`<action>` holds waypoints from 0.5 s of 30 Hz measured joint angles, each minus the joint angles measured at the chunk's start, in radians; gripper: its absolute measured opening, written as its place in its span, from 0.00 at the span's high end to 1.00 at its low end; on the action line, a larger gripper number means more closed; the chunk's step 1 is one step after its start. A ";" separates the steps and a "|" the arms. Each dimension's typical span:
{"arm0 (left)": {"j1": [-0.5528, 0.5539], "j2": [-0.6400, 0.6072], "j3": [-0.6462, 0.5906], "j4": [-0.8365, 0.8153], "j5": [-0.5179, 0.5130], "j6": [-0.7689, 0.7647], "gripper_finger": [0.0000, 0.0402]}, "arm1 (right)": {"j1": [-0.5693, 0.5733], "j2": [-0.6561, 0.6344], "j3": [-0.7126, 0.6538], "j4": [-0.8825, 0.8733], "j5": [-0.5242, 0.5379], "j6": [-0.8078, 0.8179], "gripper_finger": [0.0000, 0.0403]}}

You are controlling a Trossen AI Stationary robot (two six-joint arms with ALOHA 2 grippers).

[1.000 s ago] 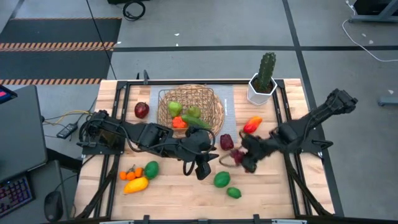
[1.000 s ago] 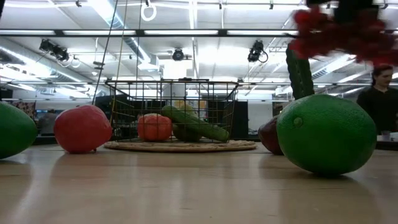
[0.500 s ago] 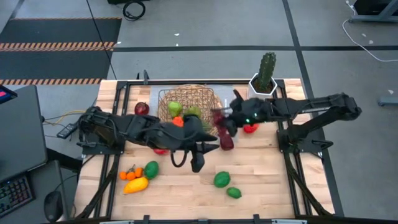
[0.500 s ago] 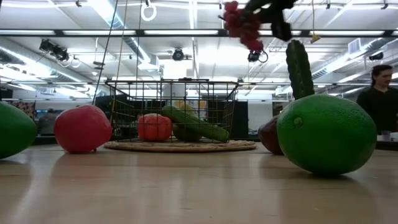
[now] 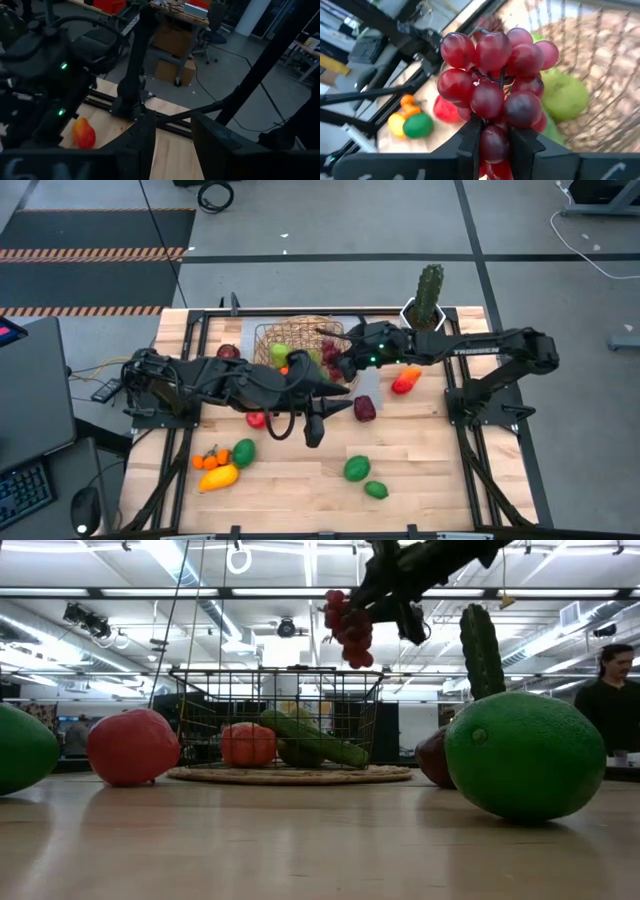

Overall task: Build produce basket
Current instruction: Put the grapes into the gold wire basket

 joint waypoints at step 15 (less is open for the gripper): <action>-0.014 0.000 0.000 -0.002 0.000 -0.021 0.68 | -0.061 0.025 0.000 0.026 -0.020 -0.011 0.81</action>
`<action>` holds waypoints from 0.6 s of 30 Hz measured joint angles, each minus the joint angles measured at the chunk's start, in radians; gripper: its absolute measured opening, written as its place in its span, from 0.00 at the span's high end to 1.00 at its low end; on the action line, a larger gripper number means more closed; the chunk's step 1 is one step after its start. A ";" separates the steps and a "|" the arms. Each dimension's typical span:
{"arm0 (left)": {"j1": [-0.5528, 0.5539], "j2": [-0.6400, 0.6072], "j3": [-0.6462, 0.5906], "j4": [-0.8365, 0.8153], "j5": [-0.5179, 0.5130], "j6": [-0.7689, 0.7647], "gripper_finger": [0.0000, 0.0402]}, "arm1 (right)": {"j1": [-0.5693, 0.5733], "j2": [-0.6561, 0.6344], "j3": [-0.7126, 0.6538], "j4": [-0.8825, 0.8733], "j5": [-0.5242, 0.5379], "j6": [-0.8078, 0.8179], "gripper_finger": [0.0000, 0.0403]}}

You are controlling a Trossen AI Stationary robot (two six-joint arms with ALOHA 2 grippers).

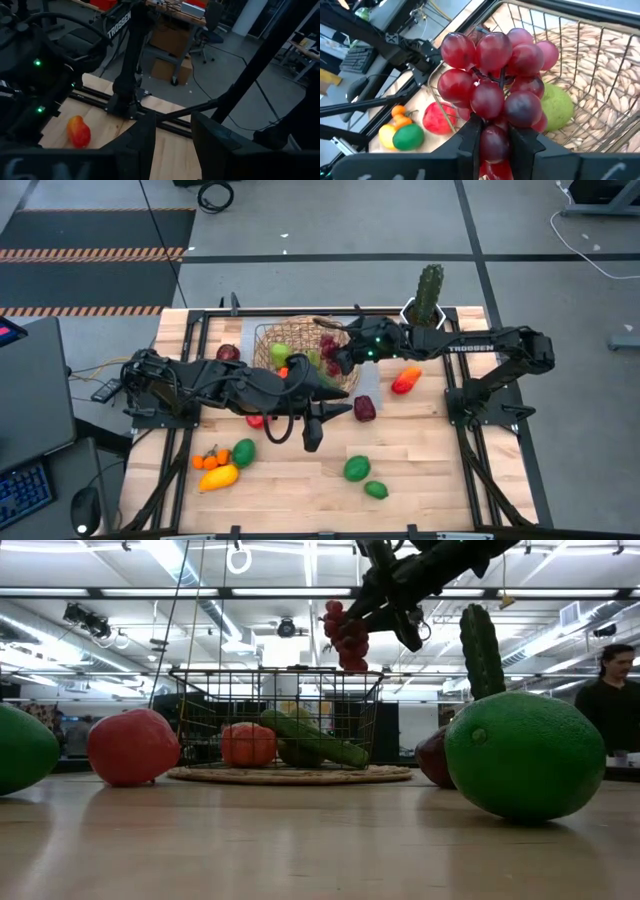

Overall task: Build produce basket
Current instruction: Put the grapes into the gold wire basket, then put the left lime into the gold wire basket

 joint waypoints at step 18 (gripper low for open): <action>-0.008 0.000 0.000 -0.070 0.000 -0.092 0.68 | -0.024 0.000 0.000 0.000 0.017 0.021 0.31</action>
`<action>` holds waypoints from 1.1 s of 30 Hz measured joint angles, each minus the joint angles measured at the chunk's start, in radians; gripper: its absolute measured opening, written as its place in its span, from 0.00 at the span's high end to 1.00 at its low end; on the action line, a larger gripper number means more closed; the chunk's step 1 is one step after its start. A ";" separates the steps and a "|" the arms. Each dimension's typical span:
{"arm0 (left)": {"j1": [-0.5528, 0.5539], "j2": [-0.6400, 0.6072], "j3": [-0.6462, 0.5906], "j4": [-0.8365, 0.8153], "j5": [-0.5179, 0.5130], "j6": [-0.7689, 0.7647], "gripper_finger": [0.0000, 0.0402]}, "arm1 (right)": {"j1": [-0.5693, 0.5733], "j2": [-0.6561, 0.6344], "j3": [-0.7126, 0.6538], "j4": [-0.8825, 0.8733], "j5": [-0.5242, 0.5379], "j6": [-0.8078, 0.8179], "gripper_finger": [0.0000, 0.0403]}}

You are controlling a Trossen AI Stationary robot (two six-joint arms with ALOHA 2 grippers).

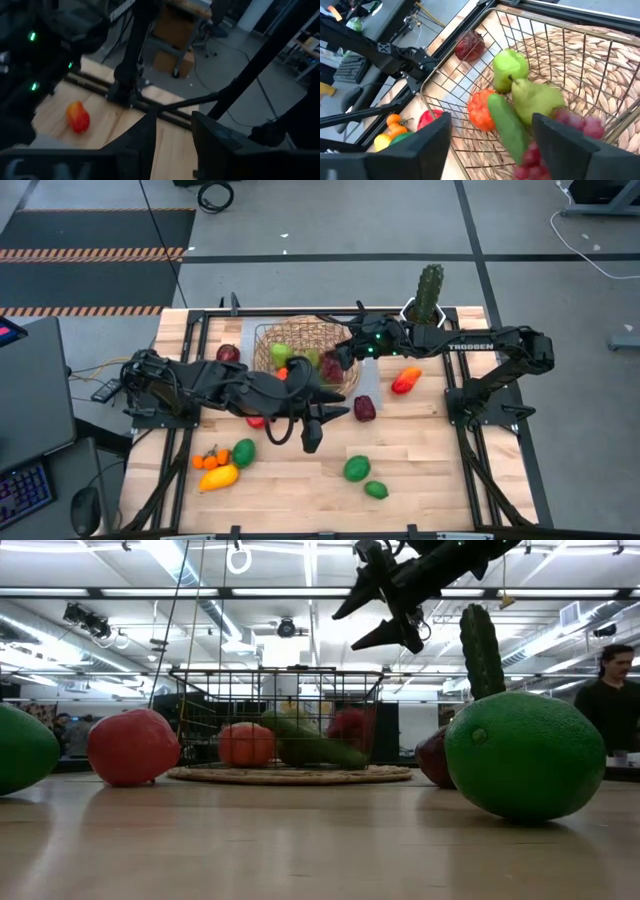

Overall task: Build produce basket
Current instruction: Put the left lime into the gold wire basket

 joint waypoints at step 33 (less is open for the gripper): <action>-0.099 0.001 -0.049 -0.901 0.116 -0.464 0.63 | 0.078 -0.201 0.000 -0.099 -0.255 0.000 0.23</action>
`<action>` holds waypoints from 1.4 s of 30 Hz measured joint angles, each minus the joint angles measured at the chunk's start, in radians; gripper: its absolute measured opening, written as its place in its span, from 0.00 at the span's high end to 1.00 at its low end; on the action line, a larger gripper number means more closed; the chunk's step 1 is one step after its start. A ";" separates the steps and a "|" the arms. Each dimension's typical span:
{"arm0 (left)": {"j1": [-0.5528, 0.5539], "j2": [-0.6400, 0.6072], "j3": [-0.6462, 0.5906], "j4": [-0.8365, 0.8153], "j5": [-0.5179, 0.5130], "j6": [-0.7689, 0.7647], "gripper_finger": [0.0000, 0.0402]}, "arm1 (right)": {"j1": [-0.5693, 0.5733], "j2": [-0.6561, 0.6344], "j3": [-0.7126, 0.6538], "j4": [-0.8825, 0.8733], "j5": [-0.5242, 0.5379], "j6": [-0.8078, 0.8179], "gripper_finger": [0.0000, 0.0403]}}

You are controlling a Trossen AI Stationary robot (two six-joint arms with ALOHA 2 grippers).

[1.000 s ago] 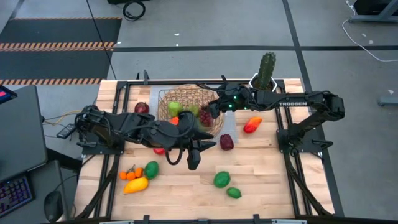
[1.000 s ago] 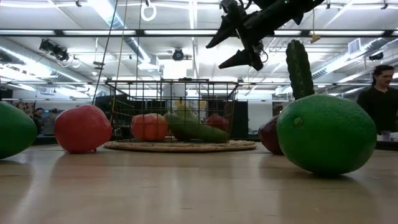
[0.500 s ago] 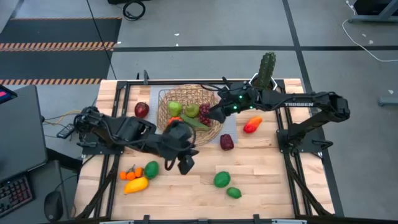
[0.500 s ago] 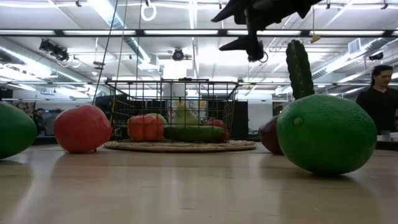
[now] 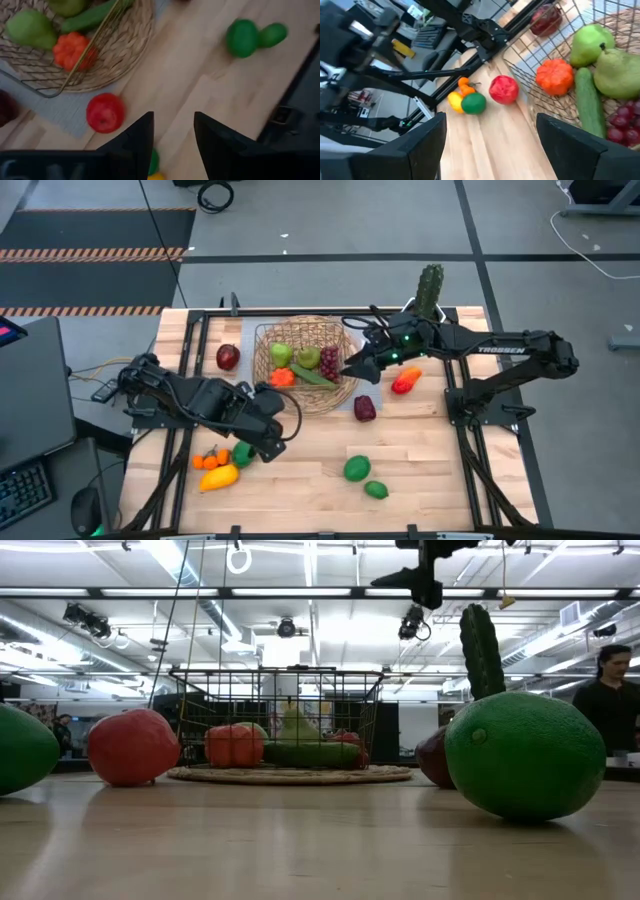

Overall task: Build produce basket
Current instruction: Put the left lime into the gold wire basket

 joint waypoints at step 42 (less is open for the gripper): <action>-0.198 -0.459 -0.907 0.385 0.314 -0.373 0.34 | 0.076 -0.014 0.000 -0.009 0.099 0.035 0.23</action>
